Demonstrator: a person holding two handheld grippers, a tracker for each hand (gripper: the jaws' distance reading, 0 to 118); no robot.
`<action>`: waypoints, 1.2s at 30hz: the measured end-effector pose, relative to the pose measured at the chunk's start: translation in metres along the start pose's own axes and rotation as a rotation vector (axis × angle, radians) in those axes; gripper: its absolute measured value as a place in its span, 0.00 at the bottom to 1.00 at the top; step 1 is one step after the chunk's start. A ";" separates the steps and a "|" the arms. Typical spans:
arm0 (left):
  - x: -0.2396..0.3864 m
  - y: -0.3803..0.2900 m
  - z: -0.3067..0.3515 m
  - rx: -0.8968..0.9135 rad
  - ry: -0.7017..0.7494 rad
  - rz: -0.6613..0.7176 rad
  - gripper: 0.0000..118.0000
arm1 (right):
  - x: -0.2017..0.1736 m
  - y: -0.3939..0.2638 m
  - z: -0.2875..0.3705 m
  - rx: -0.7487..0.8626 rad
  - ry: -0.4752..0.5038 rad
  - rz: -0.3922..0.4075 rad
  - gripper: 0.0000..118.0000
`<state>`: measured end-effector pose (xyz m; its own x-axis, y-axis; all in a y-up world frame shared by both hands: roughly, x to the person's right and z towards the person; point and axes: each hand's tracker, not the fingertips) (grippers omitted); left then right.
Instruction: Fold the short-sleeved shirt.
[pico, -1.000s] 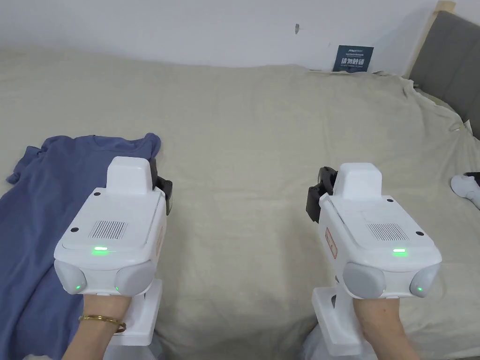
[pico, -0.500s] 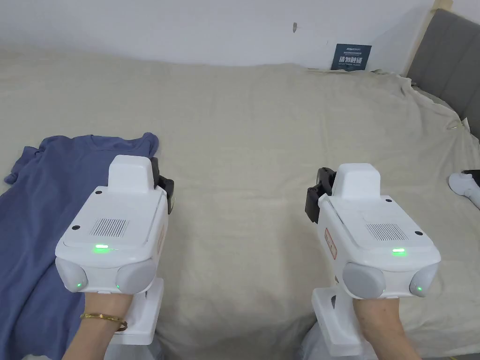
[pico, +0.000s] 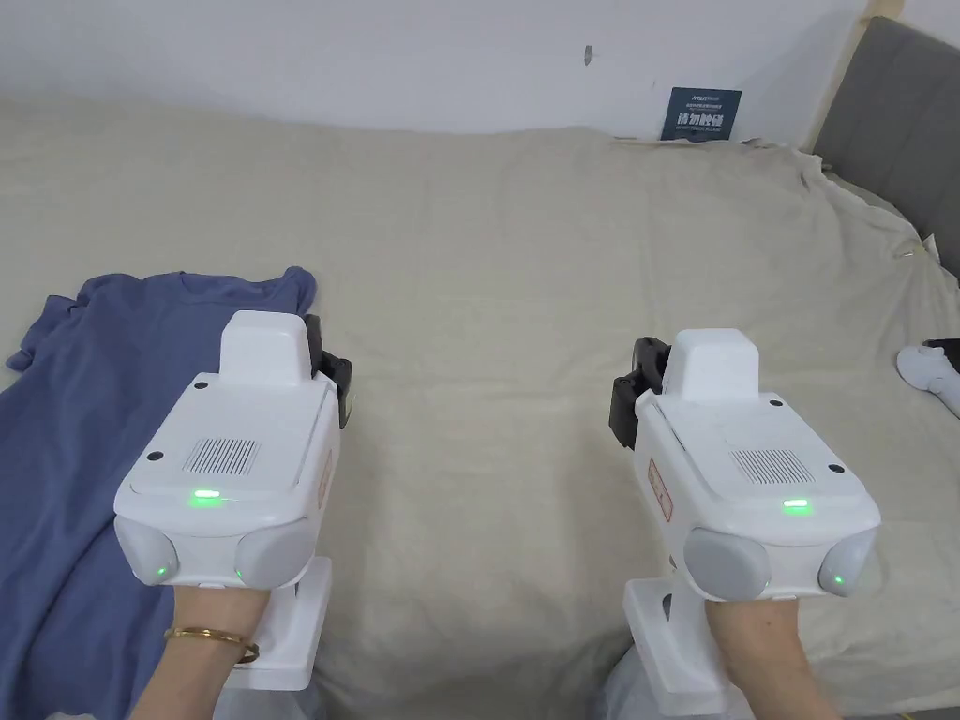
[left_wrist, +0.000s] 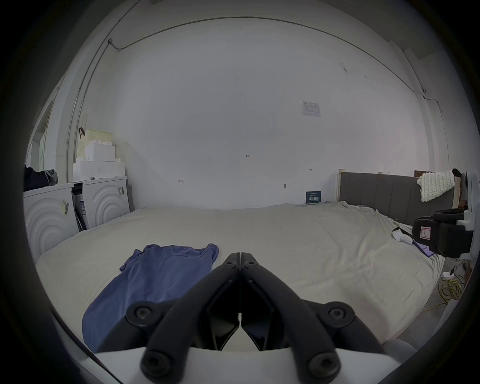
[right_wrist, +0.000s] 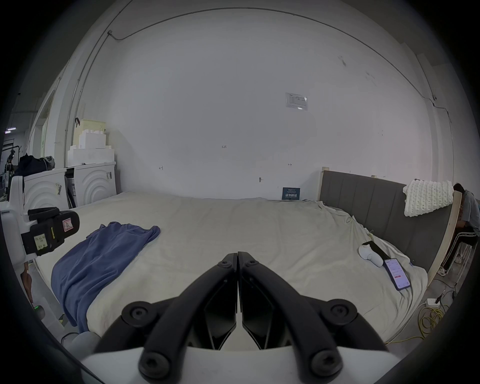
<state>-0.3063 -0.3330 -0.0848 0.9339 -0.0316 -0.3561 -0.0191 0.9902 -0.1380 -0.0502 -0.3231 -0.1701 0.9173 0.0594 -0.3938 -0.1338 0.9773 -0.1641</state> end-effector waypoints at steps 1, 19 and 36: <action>0.000 0.000 0.000 0.000 0.000 0.000 0.00 | 0.001 0.000 0.000 -0.001 0.000 -0.001 0.00; -0.058 0.004 0.025 0.010 0.179 0.010 0.00 | -0.052 0.022 -0.024 0.031 0.165 0.031 0.00; -0.148 -0.007 0.083 -0.038 0.447 0.070 0.00 | -0.163 0.032 -0.041 0.022 0.479 0.073 0.00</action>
<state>-0.4152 -0.3238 0.0456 0.6839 -0.0282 -0.7290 -0.0978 0.9867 -0.1300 -0.2198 -0.3103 -0.1484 0.6294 0.0332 -0.7763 -0.1791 0.9784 -0.1034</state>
